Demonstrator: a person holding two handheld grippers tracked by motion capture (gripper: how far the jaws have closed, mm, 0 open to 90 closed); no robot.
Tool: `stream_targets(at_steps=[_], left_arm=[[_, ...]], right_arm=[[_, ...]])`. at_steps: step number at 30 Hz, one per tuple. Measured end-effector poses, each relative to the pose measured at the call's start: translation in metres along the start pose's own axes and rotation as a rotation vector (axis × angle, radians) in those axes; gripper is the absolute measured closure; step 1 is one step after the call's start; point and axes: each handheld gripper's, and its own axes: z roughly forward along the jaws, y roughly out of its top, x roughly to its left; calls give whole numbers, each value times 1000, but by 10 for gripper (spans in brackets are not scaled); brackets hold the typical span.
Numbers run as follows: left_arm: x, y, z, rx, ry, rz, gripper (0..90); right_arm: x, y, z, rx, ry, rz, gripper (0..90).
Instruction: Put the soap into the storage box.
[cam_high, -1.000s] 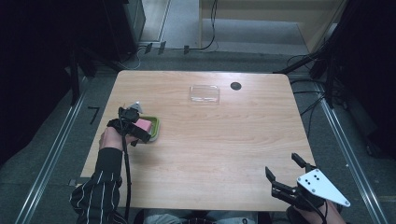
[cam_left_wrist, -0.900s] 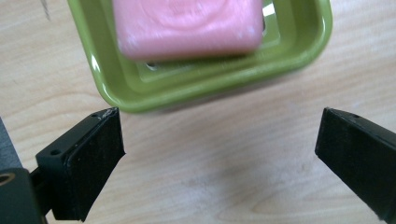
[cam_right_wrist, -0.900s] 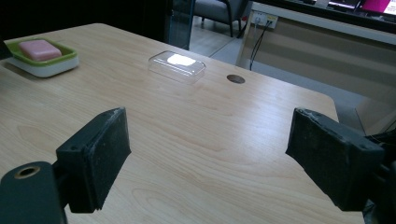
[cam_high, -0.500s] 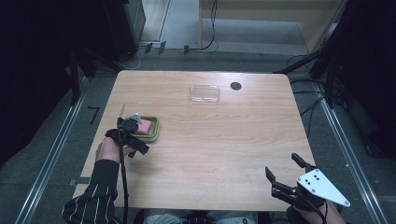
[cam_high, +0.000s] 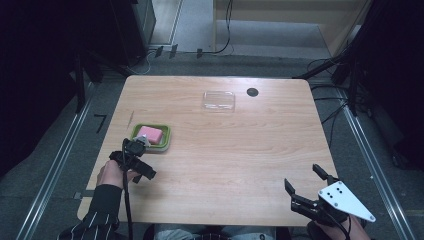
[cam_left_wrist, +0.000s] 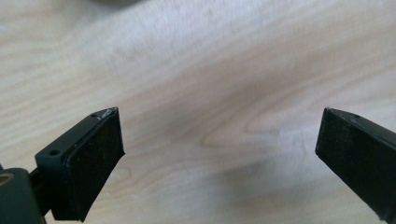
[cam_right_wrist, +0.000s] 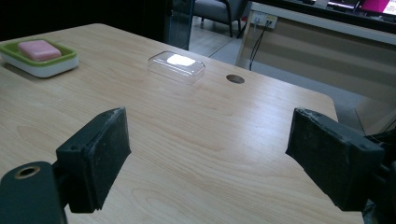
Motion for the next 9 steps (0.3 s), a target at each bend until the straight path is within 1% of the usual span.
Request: stream_targets(at_steps=[1,3,4,6,7,9], left_arm=[[0,-2,0,-5,-3,-9,15],[2,-7,1,-5,-3,-10,15],[2,-8,3,-8,2,-17,15],[4,-9,3,-1,11,-16,14],[5,-9,3,-8,14,-13,12],[5,-8,2,-24,29,-19,12]], right_arm=[[0,0,0,0,0,-3,136],[1,0,0,0,3,-5,136],[0,0,0,0,2,-7,136],[0,0,0,0,-1,-5,136],[0,0,0,0,0,-4,136],[-1,0,0,-1,1,-4,136]])
